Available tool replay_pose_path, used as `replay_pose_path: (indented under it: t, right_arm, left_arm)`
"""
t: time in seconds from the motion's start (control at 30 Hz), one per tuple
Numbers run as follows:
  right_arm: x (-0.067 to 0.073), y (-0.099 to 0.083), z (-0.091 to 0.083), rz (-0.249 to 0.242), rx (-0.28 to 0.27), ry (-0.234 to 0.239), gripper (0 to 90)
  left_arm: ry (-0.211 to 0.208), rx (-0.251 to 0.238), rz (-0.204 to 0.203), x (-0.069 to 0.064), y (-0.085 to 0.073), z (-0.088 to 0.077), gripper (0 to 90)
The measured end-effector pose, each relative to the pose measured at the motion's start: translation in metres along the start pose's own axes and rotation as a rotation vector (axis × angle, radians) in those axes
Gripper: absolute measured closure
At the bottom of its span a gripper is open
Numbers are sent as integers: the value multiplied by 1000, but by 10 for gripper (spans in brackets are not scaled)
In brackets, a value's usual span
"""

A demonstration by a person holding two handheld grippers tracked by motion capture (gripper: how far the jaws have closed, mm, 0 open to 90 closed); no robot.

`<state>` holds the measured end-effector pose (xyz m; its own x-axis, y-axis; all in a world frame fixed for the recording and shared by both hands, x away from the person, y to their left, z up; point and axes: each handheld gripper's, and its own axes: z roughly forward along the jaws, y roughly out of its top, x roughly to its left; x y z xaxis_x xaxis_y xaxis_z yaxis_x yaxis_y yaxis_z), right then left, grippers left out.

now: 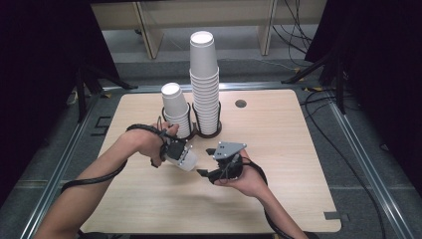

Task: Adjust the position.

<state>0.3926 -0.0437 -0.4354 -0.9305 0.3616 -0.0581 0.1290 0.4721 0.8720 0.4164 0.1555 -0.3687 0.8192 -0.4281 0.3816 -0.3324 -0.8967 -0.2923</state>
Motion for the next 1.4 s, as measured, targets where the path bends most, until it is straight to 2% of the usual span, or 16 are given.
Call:
replay_pose_path:
  t: [0.17,0.27,0.3,0.37,0.4,0.5,0.63,0.67,0.7,0.73,0.97,1.03,1.17,1.27,1.37,1.4]
  right_arm:
    - [0,5,14,-22,28,-17,260]
    - [-1,5,19,-7,38,-16,260]
    - [0,4,19,32,46,-11,260]
    - [-2,4,22,16,44,-12,259]
    - [-1,3,21,51,55,-9,259]
    - [-5,2,24,21,55,-15,259]
    - [-5,2,28,29,56,-7,259]
    - [-3,1,29,70,65,-1,260]
    - [-5,1,30,44,59,-3,260]
    - [-4,0,30,71,66,-2,259]
    - [-6,-1,33,52,67,2,260]
    - [-4,-1,34,85,68,5,260]
    - [-6,-1,37,44,63,6,260]
    - [-4,-2,39,81,66,12,260]
    - [-5,-1,41,49,63,12,260]
    - [-4,-2,41,75,73,18,260]
  left_arm:
    - [7,-8,3,1,6,1,184]
    - [8,-8,10,1,7,1,184]
    - [7,-10,11,1,7,1,184]
    - [-1,-8,12,1,8,0,184]
    - [1,-6,15,1,8,0,184]
    - [3,-15,19,1,9,-1,184]
    - [8,-19,28,1,11,-1,185]
    - [1,-4,43,2,12,-2,185]
    - [-1,-2,49,2,12,-2,185]
    - [-3,-3,47,2,12,-2,185]
    - [5,-15,42,2,12,-1,186]
    - [5,-10,53,3,12,-1,185]
    - [10,-15,51,2,12,-1,185]
    - [13,-29,36,1,11,0,185]
    - [13,-29,39,1,11,0,185]
    - [14,-30,40,1,11,0,185]
